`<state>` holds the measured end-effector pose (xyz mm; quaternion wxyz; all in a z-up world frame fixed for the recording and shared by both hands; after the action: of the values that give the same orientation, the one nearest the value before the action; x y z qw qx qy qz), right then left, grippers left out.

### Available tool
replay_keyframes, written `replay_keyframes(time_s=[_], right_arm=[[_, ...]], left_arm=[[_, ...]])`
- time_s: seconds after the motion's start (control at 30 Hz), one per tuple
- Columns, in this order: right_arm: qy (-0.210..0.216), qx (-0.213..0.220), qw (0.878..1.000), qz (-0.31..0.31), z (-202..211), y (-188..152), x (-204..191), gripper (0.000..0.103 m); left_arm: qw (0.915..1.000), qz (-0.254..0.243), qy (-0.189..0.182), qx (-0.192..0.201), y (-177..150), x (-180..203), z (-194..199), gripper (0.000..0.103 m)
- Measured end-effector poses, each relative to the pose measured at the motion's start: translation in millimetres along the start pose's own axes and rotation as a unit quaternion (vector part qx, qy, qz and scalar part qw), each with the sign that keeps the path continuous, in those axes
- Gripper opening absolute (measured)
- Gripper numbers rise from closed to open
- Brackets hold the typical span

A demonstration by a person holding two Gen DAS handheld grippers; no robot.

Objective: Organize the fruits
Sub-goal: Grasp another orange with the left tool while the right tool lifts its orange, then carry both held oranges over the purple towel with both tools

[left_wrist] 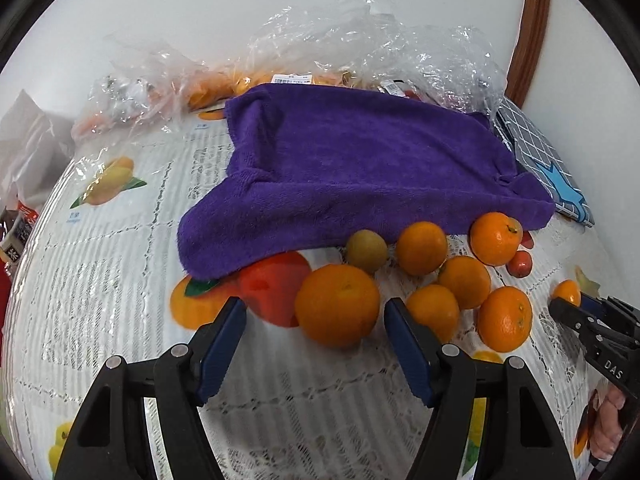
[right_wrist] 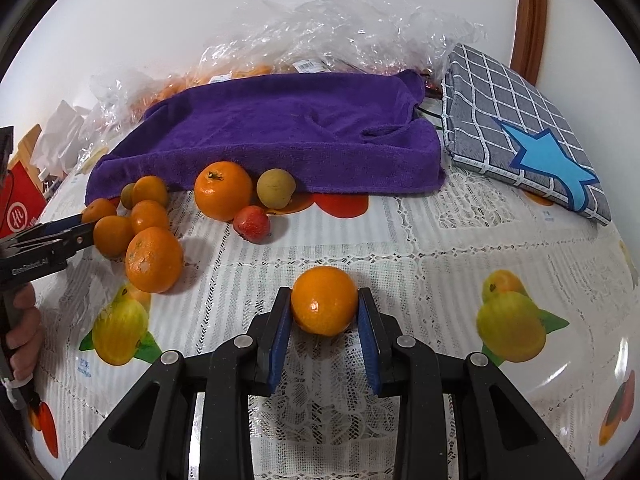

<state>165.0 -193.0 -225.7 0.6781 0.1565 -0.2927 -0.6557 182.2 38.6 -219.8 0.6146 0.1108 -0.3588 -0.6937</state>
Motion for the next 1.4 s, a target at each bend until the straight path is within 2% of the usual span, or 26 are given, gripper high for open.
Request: replay_keyframes(time_s=[0.03, 0.1, 0.17, 0.33, 0.5, 0.77, 1.07, 1.4], right_arm=[[0.003, 0.0, 1.0, -0.002, 0, 0, 1, 0.032], [0.008, 0.001, 1.0, -0.006, 0, 0, 2, 0.032], [0.007, 0.002, 1.0, -0.006, 0, 0, 2, 0.032], [0.003, 0.011, 1.0, 0.006, 3, -1, -2, 0.032], [0.004, 0.029, 1.0, 0.006, 10, -1, -2, 0.032], [-0.002, 0.03, 1.0, -0.002, 15, 4, 3, 0.032], [0.003, 0.057, 0.998, -0.014, 38, 39, 10, 0.032], [-0.012, 0.081, 0.996, -0.022, 41, 101, 24, 0.032]], left_arm=[[1.0, 0.0, 0.0, 0.001, 1, 1, -1, 0.064], [1.0, 0.0, -0.006, 0.003, 3, 1, -1, 0.049], [0.9994, 0.004, -0.032, 0.009, 3, 2, 0, 0.038], [0.9975, 0.031, -0.059, 0.025, 3, -5, 6, 0.037], [0.9959, 0.043, -0.062, 0.05, 3, -9, 14, 0.037], [0.9949, 0.061, -0.061, 0.053, -3, -12, 31, 0.037], [0.9929, 0.076, -0.038, 0.083, 34, -11, 60, 0.037], [0.992, 0.079, -0.019, 0.097, 84, -9, 68, 0.037]])
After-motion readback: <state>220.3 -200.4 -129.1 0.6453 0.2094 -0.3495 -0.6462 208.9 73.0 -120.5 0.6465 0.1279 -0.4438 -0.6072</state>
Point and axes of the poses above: each gripper's, at about its wrist camera, not at the fingertips, and z roughly against the way its jaws point, x to its right, y to its top, the point moved 5 cm from there along -z, roughly the way its jaws point, and after that the axes turned 15 degrees about -y, right-handed, at the moved point
